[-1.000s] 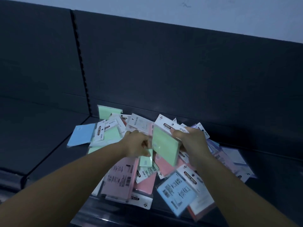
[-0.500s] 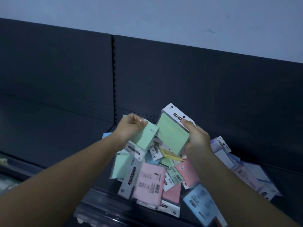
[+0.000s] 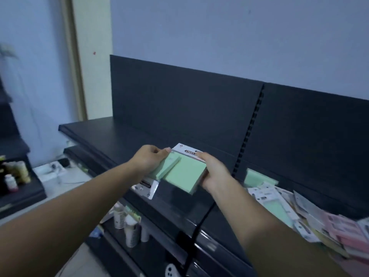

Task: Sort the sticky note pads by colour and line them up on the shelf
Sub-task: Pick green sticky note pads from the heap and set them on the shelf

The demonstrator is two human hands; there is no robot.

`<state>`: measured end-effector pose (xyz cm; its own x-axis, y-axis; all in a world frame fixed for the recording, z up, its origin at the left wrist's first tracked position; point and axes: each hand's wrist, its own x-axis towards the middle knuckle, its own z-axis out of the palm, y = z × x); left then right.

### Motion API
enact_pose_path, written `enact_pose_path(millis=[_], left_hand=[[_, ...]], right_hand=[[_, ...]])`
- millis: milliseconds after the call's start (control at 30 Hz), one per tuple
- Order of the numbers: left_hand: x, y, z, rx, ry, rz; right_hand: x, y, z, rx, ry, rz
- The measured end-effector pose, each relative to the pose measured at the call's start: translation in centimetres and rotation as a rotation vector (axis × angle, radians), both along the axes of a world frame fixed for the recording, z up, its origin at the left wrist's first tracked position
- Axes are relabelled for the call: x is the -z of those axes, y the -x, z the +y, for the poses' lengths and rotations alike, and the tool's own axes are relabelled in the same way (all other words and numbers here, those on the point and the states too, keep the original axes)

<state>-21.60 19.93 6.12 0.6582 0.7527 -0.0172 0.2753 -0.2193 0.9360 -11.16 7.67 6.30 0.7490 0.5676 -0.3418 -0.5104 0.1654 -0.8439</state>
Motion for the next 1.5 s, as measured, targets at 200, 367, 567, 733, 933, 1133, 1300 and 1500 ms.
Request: enact_pose_path(millis=[200, 367, 567, 733, 933, 1133, 1300, 1500], left_hand=[[2.0, 7.5, 9.8, -0.339, -0.013, -0.020], [3.3, 10.0, 15.3, -0.464, 0.044, -0.077], [4.7, 10.2, 23.0, -0.482, 0.365, -0.072], [3.7, 7.5, 31.8, -0.411, 0.433, 0.019], [1.2, 3.3, 40.1, -0.239, 0.525, 0.075], [3.1, 1.3, 46.8, -0.179, 0.450, 0.102], [5.1, -0.3, 53.0, -0.077, 0.365, 0.152], [6.8, -3.4, 62.4, 0.023, 0.155, 0.273]], right_hand=[[1.7, 7.7, 10.1, -0.256, -0.136, 0.096], [3.4, 10.5, 16.0, -0.338, -0.009, 0.090], [4.8, 10.2, 24.7, -0.325, 0.043, 0.173], [4.5, 6.6, 33.4, -0.352, 0.032, 0.159], [3.7, 0.8, 42.1, -0.352, 0.031, 0.187], [5.9, -1.6, 48.2, -0.313, 0.048, 0.196], [7.7, -3.2, 53.8, -0.270, 0.231, 0.007], [10.2, -4.7, 61.7, -0.212, 0.331, -0.111]])
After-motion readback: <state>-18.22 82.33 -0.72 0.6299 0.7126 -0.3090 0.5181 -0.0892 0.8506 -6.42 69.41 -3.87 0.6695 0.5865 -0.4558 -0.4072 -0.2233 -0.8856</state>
